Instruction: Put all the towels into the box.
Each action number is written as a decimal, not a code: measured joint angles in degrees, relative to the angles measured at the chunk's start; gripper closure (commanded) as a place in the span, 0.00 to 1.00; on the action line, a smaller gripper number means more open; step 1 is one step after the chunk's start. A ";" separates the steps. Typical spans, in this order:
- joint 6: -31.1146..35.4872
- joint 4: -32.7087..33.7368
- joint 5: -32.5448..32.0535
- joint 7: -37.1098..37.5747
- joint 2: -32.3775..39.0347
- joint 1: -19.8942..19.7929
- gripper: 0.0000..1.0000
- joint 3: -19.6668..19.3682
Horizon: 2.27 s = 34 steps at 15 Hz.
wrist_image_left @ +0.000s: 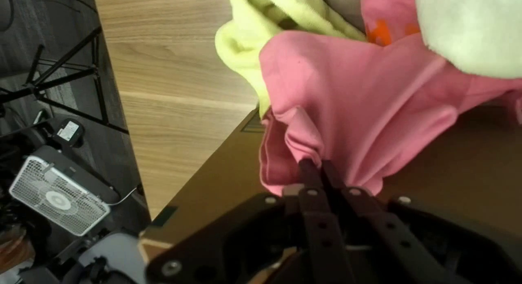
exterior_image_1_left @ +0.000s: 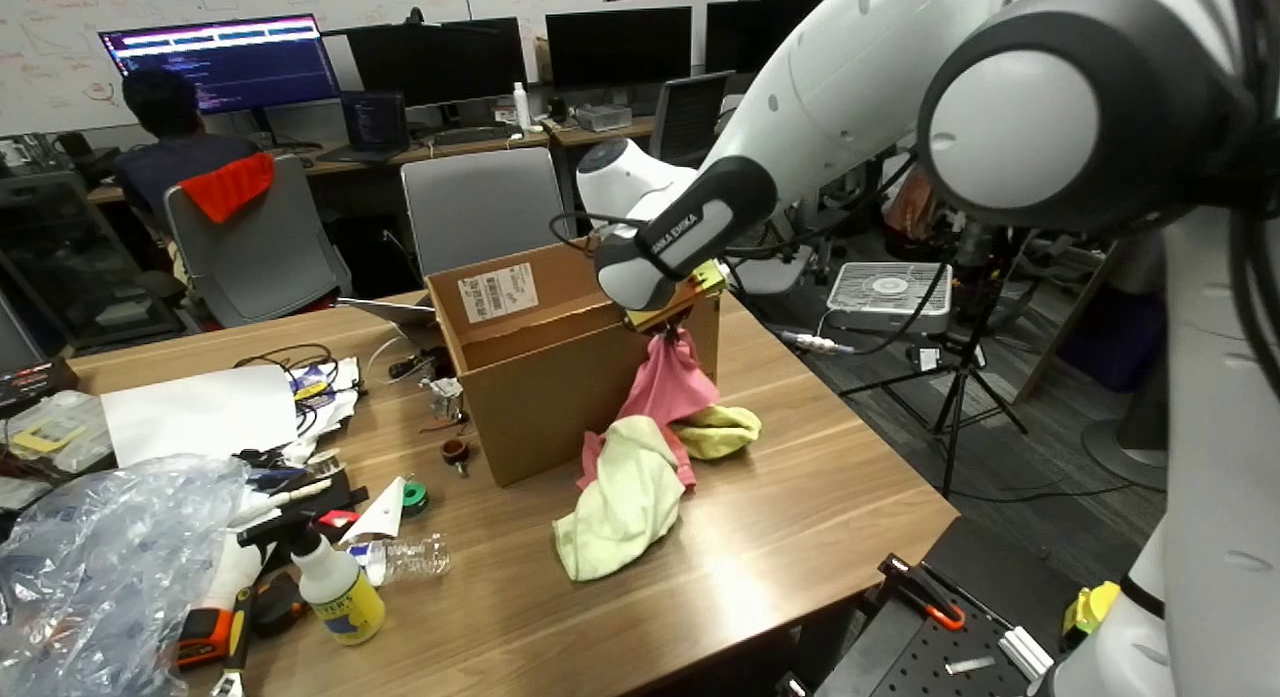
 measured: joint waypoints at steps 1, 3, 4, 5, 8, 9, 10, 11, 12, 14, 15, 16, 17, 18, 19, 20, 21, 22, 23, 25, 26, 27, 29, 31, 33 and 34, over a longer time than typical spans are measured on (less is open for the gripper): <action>-1.32 -0.46 -1.26 0.91 -2.56 0.42 0.99 0.07; -4.29 -1.17 -4.12 2.71 -7.52 0.99 0.99 0.72; -5.81 -1.40 -5.36 3.47 -9.69 1.02 0.99 1.38; -7.27 -1.65 -6.54 4.15 -11.73 1.01 0.99 2.13; -11.77 -1.90 -8.98 5.79 -16.44 0.77 0.99 4.82; -13.18 -1.87 -9.39 6.08 -17.59 0.63 0.99 5.75; -14.51 -1.83 -9.67 6.33 -18.60 0.45 0.99 6.68; -15.72 -1.73 -9.71 6.45 -19.44 0.22 0.99 7.59; -16.92 -1.52 -9.71 6.53 -20.12 -0.04 0.99 8.47; -19.13 -0.62 -9.71 6.53 -21.05 -0.50 0.99 9.98; -20.13 0.07 -9.71 6.53 -21.29 -0.72 0.99 10.66; -21.20 0.97 -9.71 6.52 -21.42 -0.88 0.99 11.23; -22.32 2.02 -9.71 6.51 -21.44 -0.97 0.99 11.69; -23.52 3.15 -9.71 6.47 -21.42 -1.03 0.99 12.10; -24.84 4.41 -9.71 6.42 -21.38 -1.09 0.99 12.49; -26.24 5.82 -9.71 6.32 -21.26 -1.13 0.99 12.84; -27.69 7.44 -9.71 6.14 -21.04 -1.15 0.99 13.11; -29.09 9.21 -9.71 5.93 -20.72 -1.15 0.99 13.33; -30.51 11.22 -9.71 5.61 -20.27 -1.15 0.99 13.49; -33.23 15.77 -9.71 4.60 -18.96 -1.18 0.99 13.59; -34.46 18.29 -9.71 3.96 -18.09 -1.26 0.99 13.59; -35.53 20.92 -9.71 3.18 -17.07 -1.44 0.99 13.58; -37.33 26.33 -9.71 1.50 -14.64 -1.93 0.99 13.43; -38.54 31.62 -9.71 -0.25 -11.73 -2.52 0.99 13.00; -39.44 36.66 -9.71 -2.02 -8.53 -2.91 0.99 12.30; -39.82 39.10 -9.71 -2.80 -6.85 -2.98 0.99 11.93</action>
